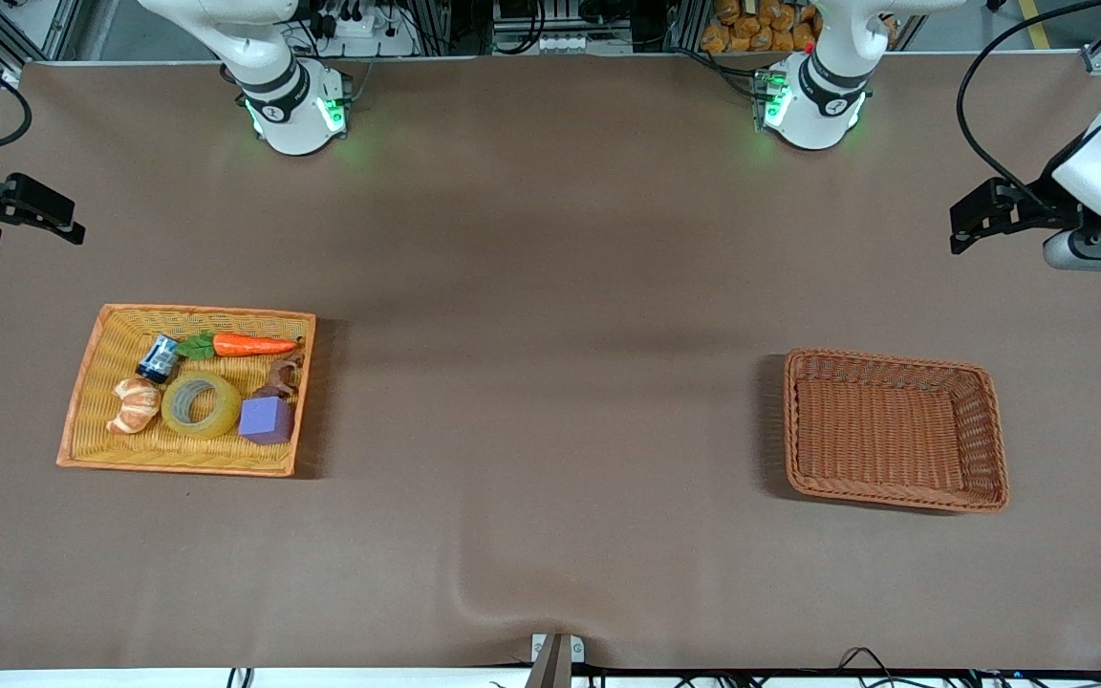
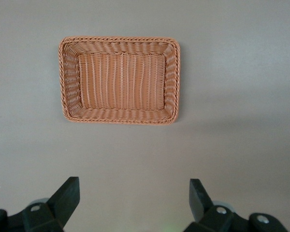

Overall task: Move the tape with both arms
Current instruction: 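Move the right gripper toward the orange tray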

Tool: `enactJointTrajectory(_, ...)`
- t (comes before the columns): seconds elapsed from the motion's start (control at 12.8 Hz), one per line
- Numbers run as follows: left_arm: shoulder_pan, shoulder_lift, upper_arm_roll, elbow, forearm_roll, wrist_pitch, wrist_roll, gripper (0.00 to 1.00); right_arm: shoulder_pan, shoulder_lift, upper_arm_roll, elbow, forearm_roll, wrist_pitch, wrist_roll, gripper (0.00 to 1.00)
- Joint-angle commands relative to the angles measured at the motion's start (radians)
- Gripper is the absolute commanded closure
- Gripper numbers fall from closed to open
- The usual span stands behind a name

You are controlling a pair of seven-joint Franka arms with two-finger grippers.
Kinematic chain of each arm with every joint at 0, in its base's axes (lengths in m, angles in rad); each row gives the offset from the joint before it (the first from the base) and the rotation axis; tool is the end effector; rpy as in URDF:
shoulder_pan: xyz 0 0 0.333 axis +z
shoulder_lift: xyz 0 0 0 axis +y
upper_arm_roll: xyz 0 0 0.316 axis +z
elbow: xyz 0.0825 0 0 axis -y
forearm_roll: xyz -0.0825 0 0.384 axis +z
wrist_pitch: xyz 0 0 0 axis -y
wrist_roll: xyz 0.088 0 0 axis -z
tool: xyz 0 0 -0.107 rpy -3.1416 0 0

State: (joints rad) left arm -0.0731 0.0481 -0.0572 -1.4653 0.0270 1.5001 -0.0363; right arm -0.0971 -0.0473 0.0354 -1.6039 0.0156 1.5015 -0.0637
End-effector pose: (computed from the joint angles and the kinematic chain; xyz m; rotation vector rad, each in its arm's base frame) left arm 0.5585 -0.0692 0.6410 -3.1130 0.1436 0.0174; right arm 0.5314 -0.0306 0.6288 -3.1231 -0.0040 0.0846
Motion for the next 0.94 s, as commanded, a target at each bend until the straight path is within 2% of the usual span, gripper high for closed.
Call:
enactJointTrajectory(0.0,0.004,0.019,-0.004,0.019,0.016,0.026,0.004,0.0,0.004,-0.009,-0.002,-0.007,-0.013,-0.006,0.001,0.0)
enactJointTrajectory(0.47,0.003,0.047,-0.004,0.016,0.014,0.069,0.004,0.0,0.013,0.001,0.003,-0.007,-0.002,-0.033,-0.011,0.0)
enactJointTrajectory(0.86,0.004,0.056,-0.004,0.011,0.001,0.074,0.004,0.0,0.1,0.015,0.006,0.004,0.015,-0.043,-0.059,0.0)
